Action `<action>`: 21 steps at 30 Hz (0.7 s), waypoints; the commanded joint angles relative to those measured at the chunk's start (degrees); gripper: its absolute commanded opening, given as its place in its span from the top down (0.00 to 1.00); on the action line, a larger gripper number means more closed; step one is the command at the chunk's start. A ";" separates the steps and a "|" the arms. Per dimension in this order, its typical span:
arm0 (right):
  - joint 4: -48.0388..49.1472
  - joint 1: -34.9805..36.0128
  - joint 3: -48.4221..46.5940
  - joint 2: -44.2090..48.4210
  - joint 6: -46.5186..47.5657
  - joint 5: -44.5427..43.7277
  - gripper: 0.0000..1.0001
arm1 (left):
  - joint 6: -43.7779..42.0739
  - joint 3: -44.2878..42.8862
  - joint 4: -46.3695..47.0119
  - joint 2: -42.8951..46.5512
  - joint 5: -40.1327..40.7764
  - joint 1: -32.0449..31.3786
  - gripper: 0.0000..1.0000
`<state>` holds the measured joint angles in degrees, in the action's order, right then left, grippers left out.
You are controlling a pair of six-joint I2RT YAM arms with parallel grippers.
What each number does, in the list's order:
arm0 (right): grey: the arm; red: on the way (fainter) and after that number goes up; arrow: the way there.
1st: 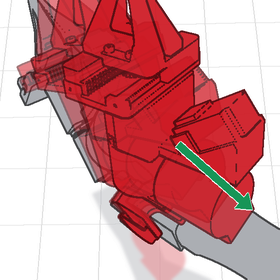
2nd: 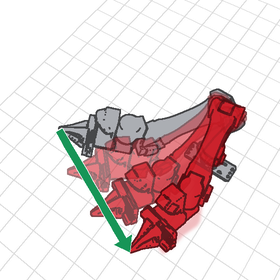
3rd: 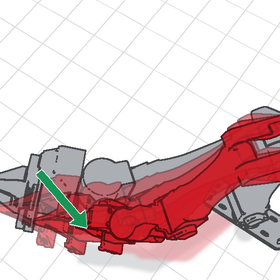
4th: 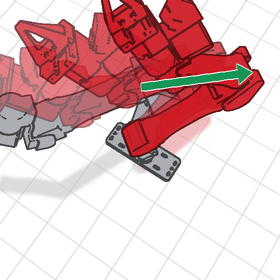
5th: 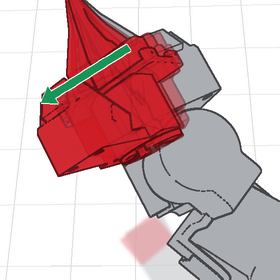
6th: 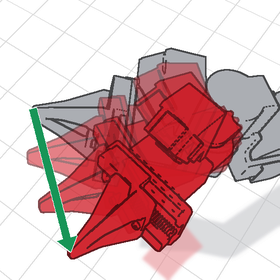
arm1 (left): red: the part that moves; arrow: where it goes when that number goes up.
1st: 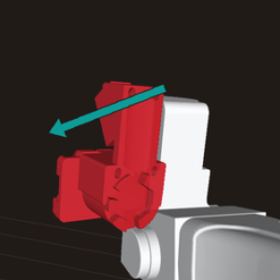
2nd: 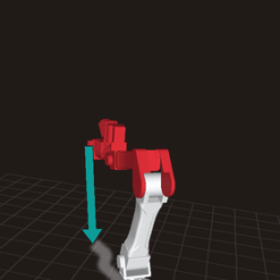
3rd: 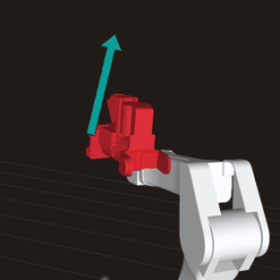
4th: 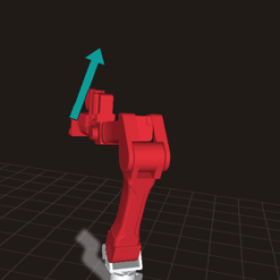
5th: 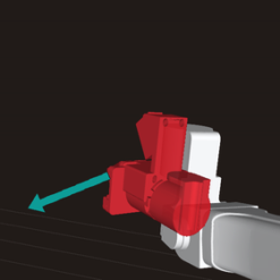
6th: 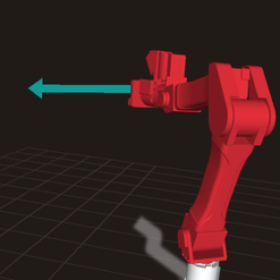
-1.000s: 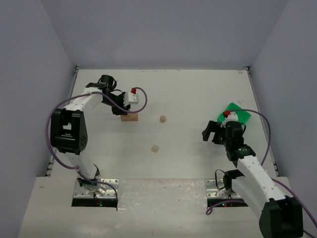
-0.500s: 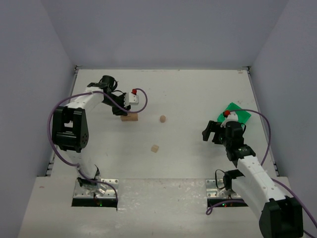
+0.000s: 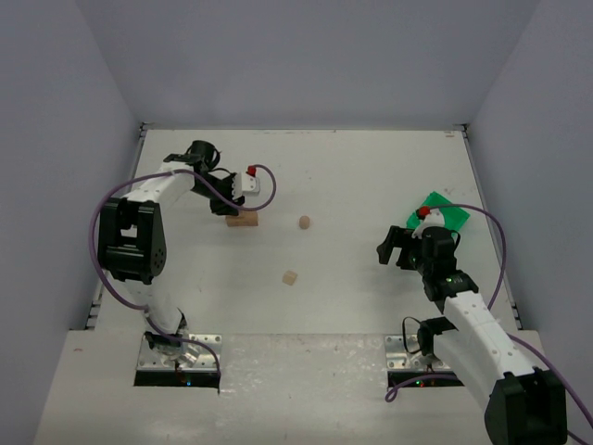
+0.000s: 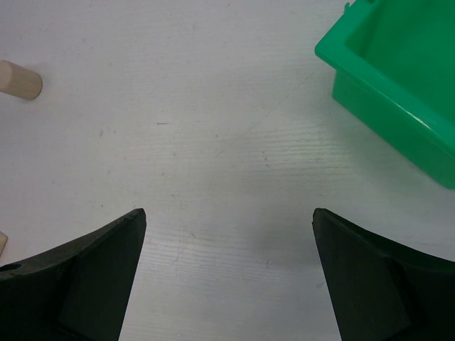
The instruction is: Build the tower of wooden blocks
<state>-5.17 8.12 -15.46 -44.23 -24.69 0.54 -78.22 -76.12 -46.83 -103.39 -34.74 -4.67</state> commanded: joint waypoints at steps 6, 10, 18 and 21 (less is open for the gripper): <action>1.58 0.07 -2.20 1.22 0.87 0.36 0.01 | -2.64 -2.21 -1.25 -0.67 -1.87 -1.13 0.87; 1.39 0.14 -2.09 1.63 0.87 0.34 0.01 | -2.41 -2.20 -1.07 -0.56 -1.64 -1.34 0.86; 1.01 0.14 -2.04 1.94 0.78 0.06 0.01 | -1.51 -1.93 0.16 -0.76 -1.01 -1.57 0.82; 0.49 0.14 -2.26 2.01 0.78 -0.17 0.01 | -1.66 -1.86 -0.13 -0.76 -0.71 -1.57 0.75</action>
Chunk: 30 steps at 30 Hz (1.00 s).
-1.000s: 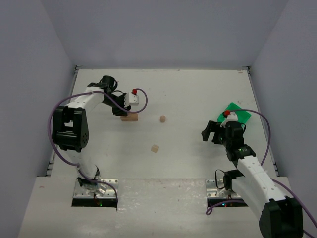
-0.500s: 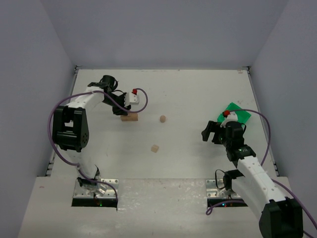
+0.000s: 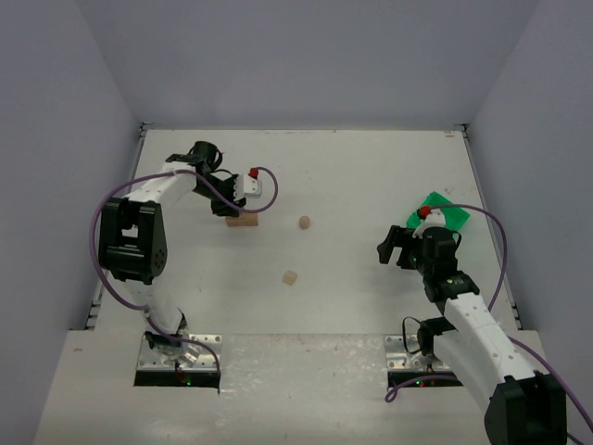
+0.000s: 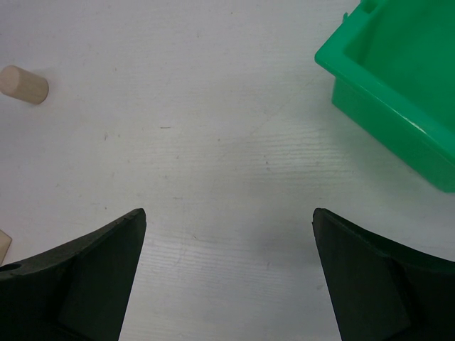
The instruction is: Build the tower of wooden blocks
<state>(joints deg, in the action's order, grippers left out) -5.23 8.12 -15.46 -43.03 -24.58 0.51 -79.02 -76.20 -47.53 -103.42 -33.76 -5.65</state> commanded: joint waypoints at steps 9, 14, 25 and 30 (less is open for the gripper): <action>0.35 0.09 -2.11 1.72 0.67 -0.07 0.01 | -1.04 -1.40 0.51 -0.21 -1.78 -0.82 0.65; 0.05 0.14 -2.03 2.33 0.67 -0.12 0.01 | -1.17 -1.36 0.29 -0.21 -2.05 -1.16 0.65; -0.31 0.14 -1.94 3.04 0.76 -0.07 0.01 | -0.53 -1.42 0.67 -0.56 -1.14 -1.38 0.65; -0.40 0.14 -2.03 3.22 0.67 0.10 0.01 | -0.35 -1.14 1.12 -0.38 -1.23 -1.38 0.54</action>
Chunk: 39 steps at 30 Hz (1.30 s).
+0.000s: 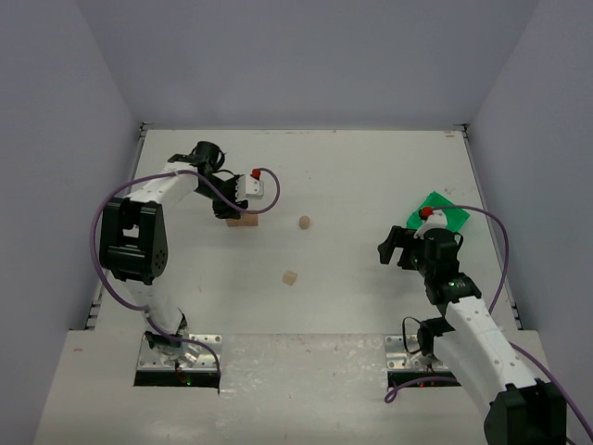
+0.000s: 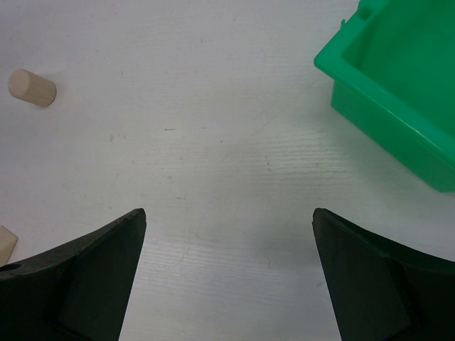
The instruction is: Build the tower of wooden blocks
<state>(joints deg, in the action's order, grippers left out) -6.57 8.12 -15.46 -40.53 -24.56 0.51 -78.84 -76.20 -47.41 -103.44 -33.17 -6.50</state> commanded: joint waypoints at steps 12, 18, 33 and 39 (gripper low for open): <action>0.48 0.14 -2.09 1.57 0.80 0.28 0.01 | 0.50 -1.17 1.98 0.10 -1.77 -0.66 0.34; 0.32 0.14 -2.03 2.23 0.83 0.28 0.01 | 2.64 -0.16 4.36 0.24 -0.38 -1.52 0.31; 0.07 0.14 -1.85 2.74 0.83 0.28 0.01 | 3.26 0.62 5.31 0.08 2.14 -2.46 0.32; 0.24 0.14 -1.85 2.75 0.83 0.37 0.01 | 3.71 0.79 6.11 -0.01 2.41 -2.46 0.32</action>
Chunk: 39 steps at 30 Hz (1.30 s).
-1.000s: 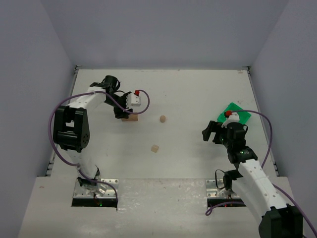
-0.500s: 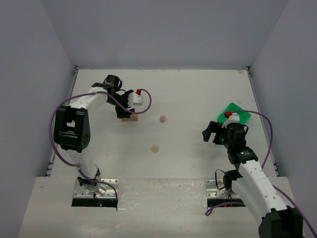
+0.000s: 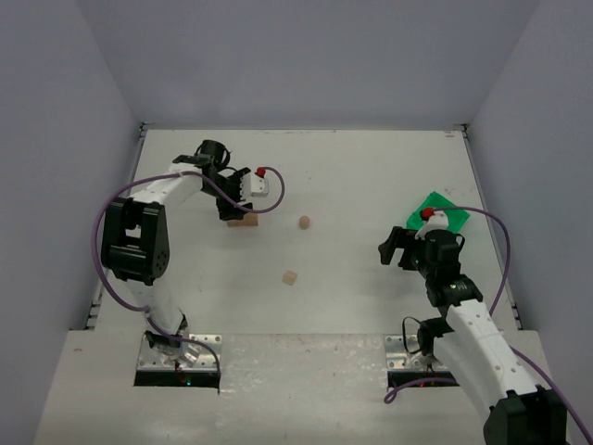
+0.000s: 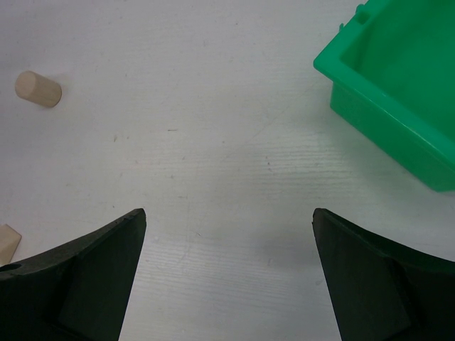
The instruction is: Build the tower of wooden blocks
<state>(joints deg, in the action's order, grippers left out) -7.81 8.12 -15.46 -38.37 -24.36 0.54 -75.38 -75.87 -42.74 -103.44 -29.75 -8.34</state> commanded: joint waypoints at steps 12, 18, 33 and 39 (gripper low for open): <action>1.62 0.14 -1.68 0.66 0.68 0.79 0.01 | 1.06 0.37 2.50 -0.24 0.14 -0.80 0.33; 1.66 0.14 -1.50 0.84 0.63 0.96 0.01 | 1.29 0.19 2.92 -0.36 0.92 -0.89 0.33; 1.68 0.12 -1.56 1.13 0.72 1.99 0.01 | 0.56 0.19 2.13 0.08 2.02 -1.04 0.33; 1.54 0.14 -1.67 1.42 0.75 2.24 0.01 | 0.53 0.37 2.34 0.38 2.70 -0.98 0.33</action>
<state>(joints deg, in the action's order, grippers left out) -7.80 8.12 -15.46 -37.79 -24.36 2.07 -74.29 -75.64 -40.93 -103.44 -26.63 -8.69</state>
